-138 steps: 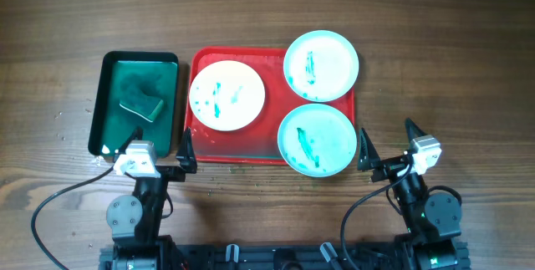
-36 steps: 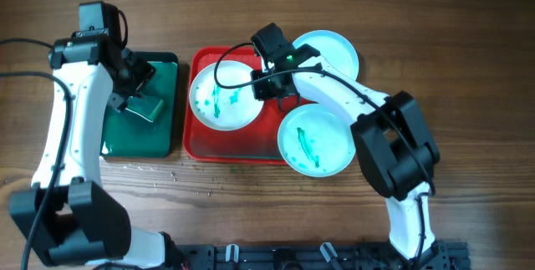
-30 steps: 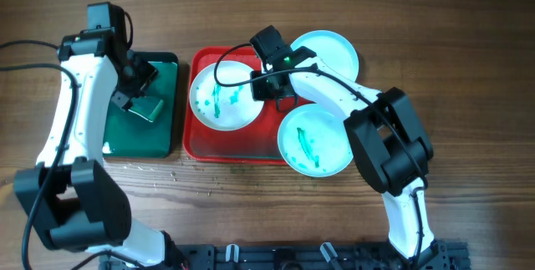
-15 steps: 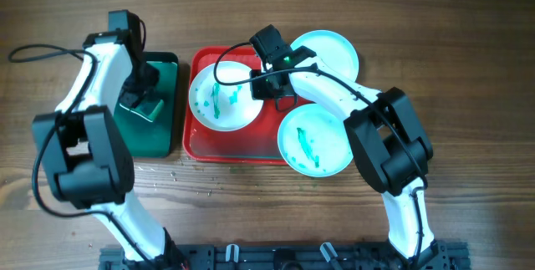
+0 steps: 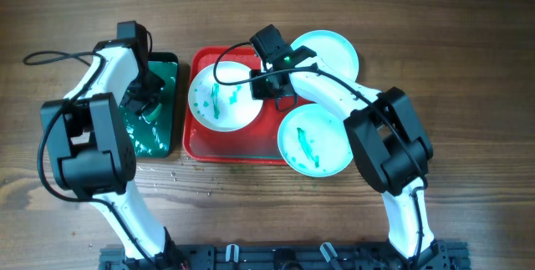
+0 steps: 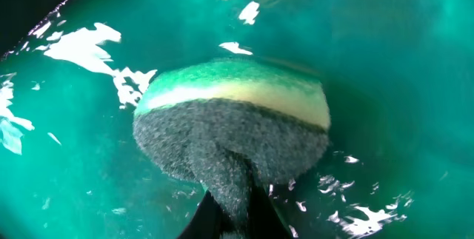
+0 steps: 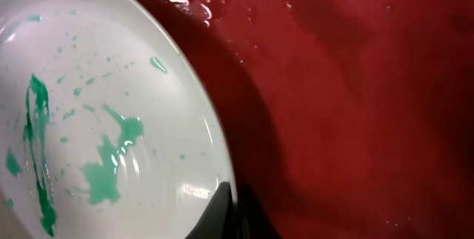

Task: Clean dirty plates on tray and stack at the side
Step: 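Scrub the left white plate with the sponge while the right gripper holds it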

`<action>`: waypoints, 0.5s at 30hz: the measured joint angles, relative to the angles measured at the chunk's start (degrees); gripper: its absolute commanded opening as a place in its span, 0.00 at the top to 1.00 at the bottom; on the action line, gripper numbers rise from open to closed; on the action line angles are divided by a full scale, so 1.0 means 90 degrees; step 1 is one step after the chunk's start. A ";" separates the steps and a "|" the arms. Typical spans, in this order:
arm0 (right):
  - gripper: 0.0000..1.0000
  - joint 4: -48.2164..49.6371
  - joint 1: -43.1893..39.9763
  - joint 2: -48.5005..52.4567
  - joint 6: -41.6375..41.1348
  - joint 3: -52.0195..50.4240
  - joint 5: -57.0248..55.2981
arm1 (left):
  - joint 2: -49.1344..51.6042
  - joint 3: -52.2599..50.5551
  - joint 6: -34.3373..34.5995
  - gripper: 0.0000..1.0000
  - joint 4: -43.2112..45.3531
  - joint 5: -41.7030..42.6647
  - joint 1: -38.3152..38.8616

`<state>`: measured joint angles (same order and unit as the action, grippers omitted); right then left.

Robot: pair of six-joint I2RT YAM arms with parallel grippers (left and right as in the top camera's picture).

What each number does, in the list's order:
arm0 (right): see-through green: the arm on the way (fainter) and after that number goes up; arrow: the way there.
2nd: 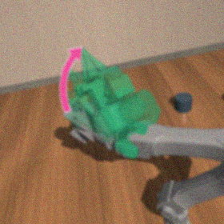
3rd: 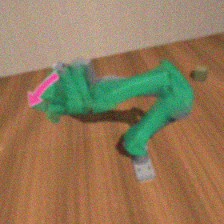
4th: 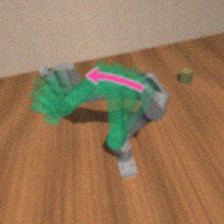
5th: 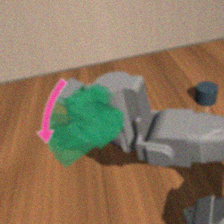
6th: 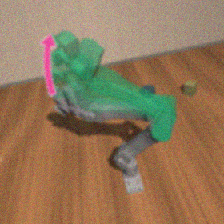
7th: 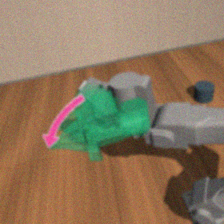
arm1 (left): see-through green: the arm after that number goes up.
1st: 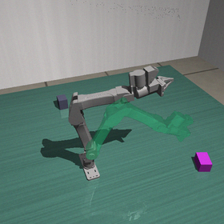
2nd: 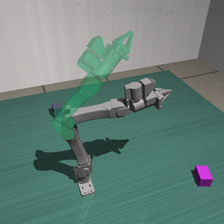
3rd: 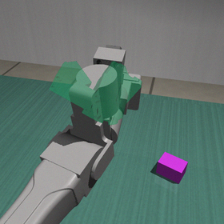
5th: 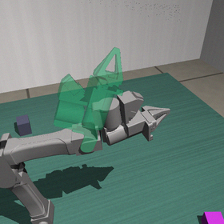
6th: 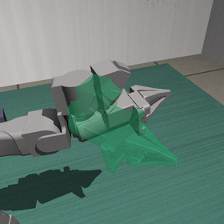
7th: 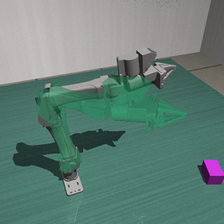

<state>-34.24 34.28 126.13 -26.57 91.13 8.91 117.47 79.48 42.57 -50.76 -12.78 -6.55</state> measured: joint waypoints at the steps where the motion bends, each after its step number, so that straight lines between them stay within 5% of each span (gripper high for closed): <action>1: 0.96 0.0000 -0.0007 0.0000 0.0109 0.0000 0.0032 | -0.0036 0.0000 -0.0240 0.96 -0.0015 0.0087 -0.0002; 10: 0.96 -0.0682 -0.0182 0.0000 0.0488 0.0095 0.0639 | -0.1566 0.0034 -0.2331 0.96 -0.0304 0.2074 0.0083; 15: 0.96 -0.0714 -0.0724 0.0000 0.0665 0.0095 0.0969 | -0.1559 -0.0049 -0.2669 0.96 0.0036 0.2424 0.1418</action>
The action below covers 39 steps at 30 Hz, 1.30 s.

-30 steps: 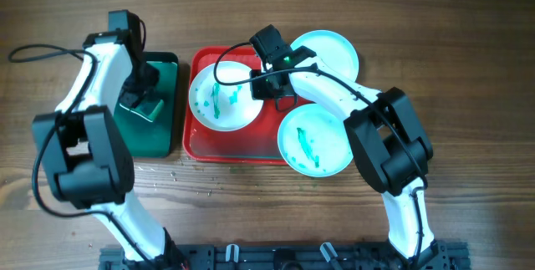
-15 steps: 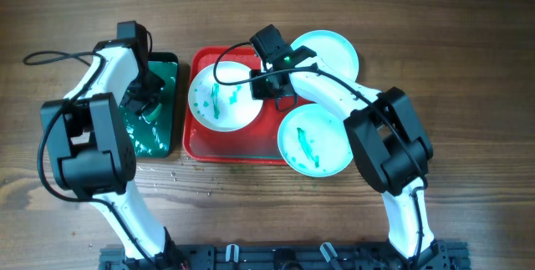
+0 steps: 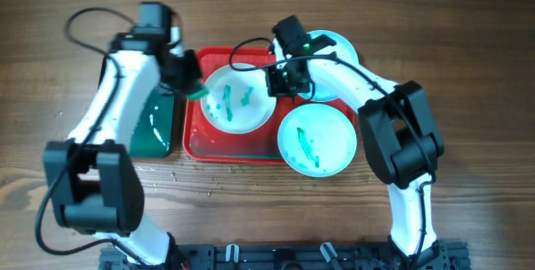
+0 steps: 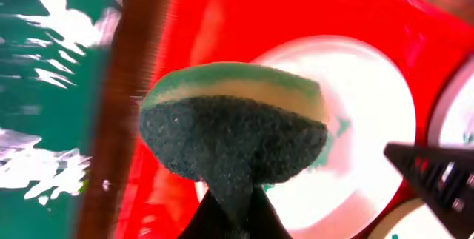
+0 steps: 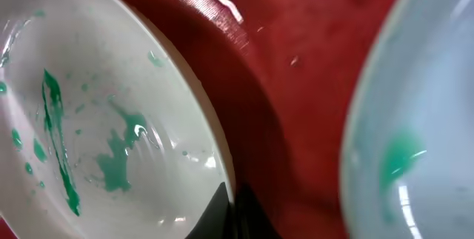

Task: Clean dirty plates on tray and stack at the side
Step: 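Scrub the left white plate with the sponge while the right gripper holds it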

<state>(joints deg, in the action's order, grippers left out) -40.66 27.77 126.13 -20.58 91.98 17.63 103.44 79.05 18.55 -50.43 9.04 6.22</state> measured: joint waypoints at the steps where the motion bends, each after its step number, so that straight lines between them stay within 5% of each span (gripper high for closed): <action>1: 0.96 0.0022 -0.0024 0.0000 0.0087 0.0000 0.0068 | 0.0049 -0.0109 -0.0027 0.96 0.0148 -0.0012 0.0199; 14: 0.96 0.0257 -0.0136 0.0284 0.0712 0.0000 0.1333 | 0.0852 -0.0831 -0.0391 0.96 0.1064 -0.1042 0.0726; 24: 0.95 0.0240 -0.0206 0.0287 0.0714 0.0000 0.1331 | 0.1328 -0.0746 -0.1868 0.96 0.1681 0.1965 0.1003; 28: 0.96 0.0374 -0.0216 0.0335 0.0682 0.0049 0.1336 | 0.1285 -0.0695 -0.0168 0.96 0.2198 0.0532 0.1088; 31: 0.96 0.0393 -0.0185 0.0342 0.0656 0.0049 0.1384 | 0.1190 -0.0532 0.1326 0.96 0.1270 -0.1073 0.0925; 34: 0.96 0.0408 -0.0146 0.0352 0.0634 0.0049 0.1477 | 0.1178 -0.0466 0.1982 0.96 0.0423 -0.1637 0.0860; 37: 0.96 0.0376 -0.0066 0.0355 0.0665 0.0049 0.1542 | 0.1171 -0.0461 0.1579 0.96 -0.0236 -0.1292 0.0814; 39: 0.96 0.0374 -0.0114 0.0355 0.0712 0.0049 0.1540 | 0.1171 -0.0478 0.0352 0.96 -0.0423 -0.0435 0.0646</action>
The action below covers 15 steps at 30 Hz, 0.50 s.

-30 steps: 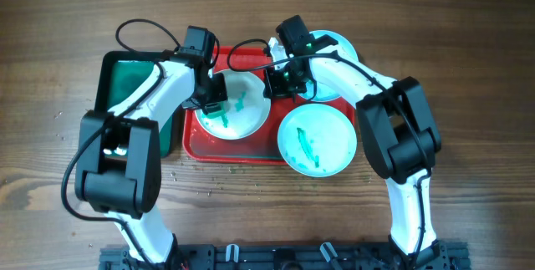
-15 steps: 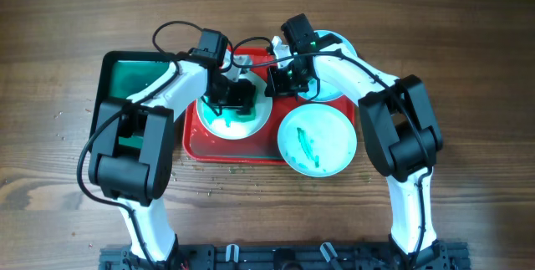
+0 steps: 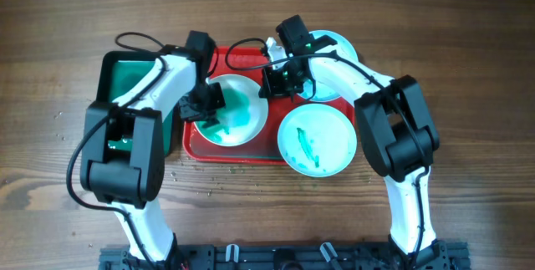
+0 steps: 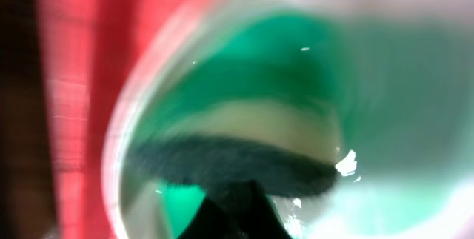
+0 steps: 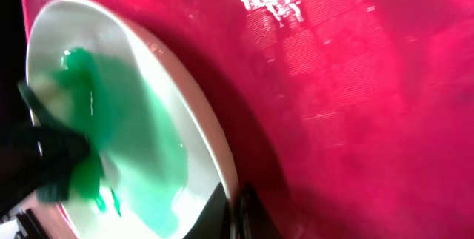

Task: Clean dirty plates on tray and stack at the side
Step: 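Scrub the left white plate with the sponge while the right gripper holds it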

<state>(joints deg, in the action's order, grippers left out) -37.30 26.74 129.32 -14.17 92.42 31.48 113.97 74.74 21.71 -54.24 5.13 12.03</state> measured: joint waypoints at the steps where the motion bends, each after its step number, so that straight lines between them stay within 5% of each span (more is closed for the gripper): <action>1: 0.96 -0.0017 -0.0027 0.0000 0.0002 0.0000 0.0000 | 0.0002 -0.0044 -0.0685 0.96 -0.0083 0.0532 -0.0068; 3: 0.96 -0.0024 -0.0051 0.0000 0.0029 0.0000 -0.0002 | 0.0022 -0.0143 -0.1843 0.96 -0.0019 0.1309 -0.0032; 6: 0.96 -0.0019 -0.0073 0.0000 0.0049 0.0000 -0.0007 | 0.0041 -0.0187 -0.2285 0.96 0.0202 0.1496 0.0078; 8: 0.96 -0.0017 -0.0073 0.0000 0.0049 0.0000 -0.0002 | 0.0007 -0.0158 -0.1226 0.96 0.0165 0.0988 0.0287; 12: 0.96 -0.0012 -0.0061 0.0000 0.0049 0.0000 0.0005 | -0.0010 -0.0041 0.2154 0.96 0.0058 -0.0296 0.0979; 15: 0.96 0.0007 -0.0070 0.0000 0.0051 0.0000 -0.0002 | -0.0049 -0.0092 0.2841 0.96 0.0209 -0.0906 0.1382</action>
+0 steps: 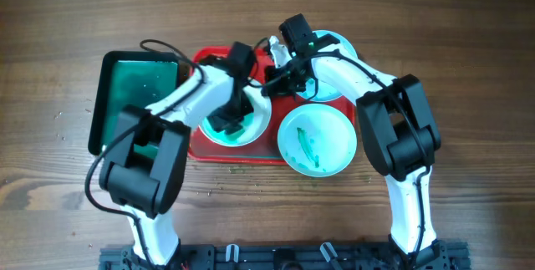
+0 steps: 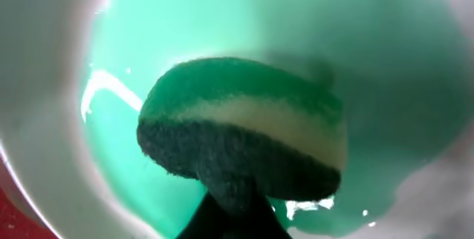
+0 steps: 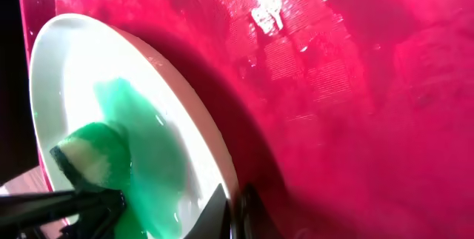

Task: Clean dirty plates on tray and stack at the side
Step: 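Scrub the left white plate with the sponge while the right gripper holds it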

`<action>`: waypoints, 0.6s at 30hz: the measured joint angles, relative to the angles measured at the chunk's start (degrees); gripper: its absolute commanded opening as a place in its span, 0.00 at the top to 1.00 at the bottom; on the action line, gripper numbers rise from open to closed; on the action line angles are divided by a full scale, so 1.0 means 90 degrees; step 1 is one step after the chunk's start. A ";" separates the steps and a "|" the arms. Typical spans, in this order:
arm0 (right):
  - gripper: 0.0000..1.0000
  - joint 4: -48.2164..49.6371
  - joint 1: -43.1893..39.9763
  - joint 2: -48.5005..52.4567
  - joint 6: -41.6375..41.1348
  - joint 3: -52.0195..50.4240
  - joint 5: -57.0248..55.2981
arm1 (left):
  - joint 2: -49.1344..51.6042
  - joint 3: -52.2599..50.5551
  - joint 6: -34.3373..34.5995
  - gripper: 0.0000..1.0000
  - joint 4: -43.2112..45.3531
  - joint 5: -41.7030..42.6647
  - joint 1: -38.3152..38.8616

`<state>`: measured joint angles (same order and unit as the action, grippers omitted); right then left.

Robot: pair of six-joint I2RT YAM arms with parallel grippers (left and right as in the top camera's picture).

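A white plate (image 1: 259, 119) smeared with green liquid lies on the red tray (image 1: 197, 143). My left gripper (image 1: 231, 119) is shut on a green and yellow sponge with a dark scouring side (image 2: 244, 128), and the sponge is pressed into the wet middle of the plate (image 2: 44, 120). My right gripper (image 1: 272, 83) is shut on the plate's far right rim (image 3: 222, 165), fingers either side of the edge. In the right wrist view the sponge (image 3: 89, 146) shows inside the plate. A second stained plate (image 1: 316, 140) rests at the tray's front right.
A dark basin of green water (image 1: 138, 94) stands left of the tray. A pale plate (image 1: 336, 51) lies behind the right arm at the tray's back right corner. Wooden table (image 1: 468, 69) surrounds everything, and water drops speckle it in front of the tray.
The left gripper has moved the sponge from the plate's left side to its middle. The green film covers more of the plate. My right gripper still holds the rim.
The sponge was first down in the green basin while my right gripper held the stained plate's rim. Then the sponge was above the tray's left edge. Then it was pressed on the plate's left side, and now on its middle, with the stains spread into a green film.
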<state>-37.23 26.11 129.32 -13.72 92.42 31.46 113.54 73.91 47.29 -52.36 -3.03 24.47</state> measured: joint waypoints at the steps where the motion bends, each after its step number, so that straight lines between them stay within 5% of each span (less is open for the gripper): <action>1: 0.96 0.0007 -0.0022 0.0000 0.0010 0.0000 -0.0012 | -0.0010 -0.0017 0.0163 0.96 0.0085 -0.0369 0.0219; 9: 0.96 0.0148 -0.0185 0.0000 -0.0180 0.0046 -0.0272 | 0.0024 -0.0078 0.0090 0.96 0.1700 -0.0835 -0.0238; 18: 0.96 0.0068 -0.0012 0.0000 -0.0294 0.0046 -0.0185 | 0.0250 0.0146 -0.3342 0.96 0.0629 0.2997 -0.1763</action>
<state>-36.62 26.00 129.32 -16.36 92.84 29.80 115.79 75.22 17.21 -46.70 23.94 8.60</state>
